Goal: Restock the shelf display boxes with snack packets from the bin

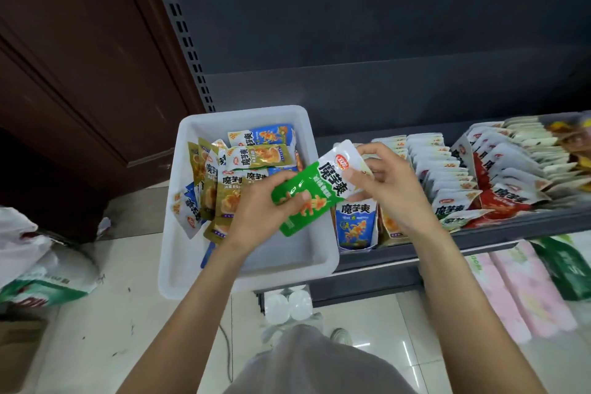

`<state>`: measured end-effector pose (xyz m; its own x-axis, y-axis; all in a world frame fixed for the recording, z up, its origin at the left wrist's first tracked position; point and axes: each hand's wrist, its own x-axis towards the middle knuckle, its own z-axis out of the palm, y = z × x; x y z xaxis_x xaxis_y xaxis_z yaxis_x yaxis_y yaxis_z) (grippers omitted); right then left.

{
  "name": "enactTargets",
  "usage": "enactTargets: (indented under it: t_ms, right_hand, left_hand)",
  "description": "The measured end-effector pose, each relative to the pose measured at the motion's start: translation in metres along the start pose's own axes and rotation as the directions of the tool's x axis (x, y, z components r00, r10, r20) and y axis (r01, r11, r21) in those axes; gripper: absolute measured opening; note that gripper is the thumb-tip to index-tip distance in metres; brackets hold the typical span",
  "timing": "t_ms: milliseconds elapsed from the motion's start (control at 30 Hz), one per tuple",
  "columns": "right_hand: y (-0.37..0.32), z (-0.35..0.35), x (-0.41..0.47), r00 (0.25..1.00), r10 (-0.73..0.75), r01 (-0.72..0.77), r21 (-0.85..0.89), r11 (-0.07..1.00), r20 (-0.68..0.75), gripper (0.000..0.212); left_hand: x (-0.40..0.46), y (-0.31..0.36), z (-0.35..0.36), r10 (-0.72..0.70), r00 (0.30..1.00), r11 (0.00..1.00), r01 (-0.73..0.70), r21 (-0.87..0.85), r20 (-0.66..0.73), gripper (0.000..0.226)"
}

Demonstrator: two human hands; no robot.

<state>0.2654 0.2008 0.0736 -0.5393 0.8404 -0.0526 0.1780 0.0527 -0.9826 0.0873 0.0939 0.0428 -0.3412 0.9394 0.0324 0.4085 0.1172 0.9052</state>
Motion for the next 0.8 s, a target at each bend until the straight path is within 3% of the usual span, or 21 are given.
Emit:
enactTargets:
  t_ms: [67, 167, 267, 367, 467, 567, 800]
  right_hand:
    - [0.0, -0.016, -0.009, 1.0, -0.022, 0.022, -0.006, 1.0, -0.004, 0.019]
    - [-0.001, -0.05, -0.029, 0.981, -0.157, 0.131, -0.203, 0.97, -0.117, 0.017]
    - [-0.004, -0.082, -0.046, 0.899, -0.374, 0.198, -0.552, 0.81, -0.228, 0.017]
    - [0.002, -0.103, -0.048, 0.844, -0.503, 0.181, -0.785, 0.592, -0.185, 0.014]
    - [0.017, -0.112, -0.04, 0.864, -0.492, 0.185, -0.841, 0.509, -0.108, 0.015]
    - [0.032, -0.111, -0.03, 0.89, -0.453, 0.185, -0.871, 0.456, -0.048, 0.015]
    - [0.03, -0.112, -0.026, 0.888, -0.456, 0.2, -0.848, 0.49, -0.054, 0.015]
  left_hand:
    - [0.002, 0.006, 0.014, 0.023, 0.999, 1.0, -0.022, -0.019, 0.045, 0.016]
    - [0.006, 0.022, 0.047, 0.099, 0.987, 0.995, -0.098, -0.014, 0.128, 0.017]
    - [0.02, 0.042, 0.089, 0.209, 0.968, 0.968, -0.224, 0.11, 0.137, 0.018]
    - [0.039, 0.056, 0.123, 0.273, 0.937, 0.906, -0.327, 0.269, 0.218, 0.018]
    - [0.048, 0.054, 0.14, 0.249, 0.931, 0.856, -0.341, 0.389, 0.267, 0.017]
    - [0.049, 0.044, 0.141, 0.238, 0.946, 0.876, -0.307, 0.372, 0.219, 0.013]
    - [0.048, 0.043, 0.138, 0.271, 0.943, 0.914, -0.315, 0.254, 0.194, 0.007]
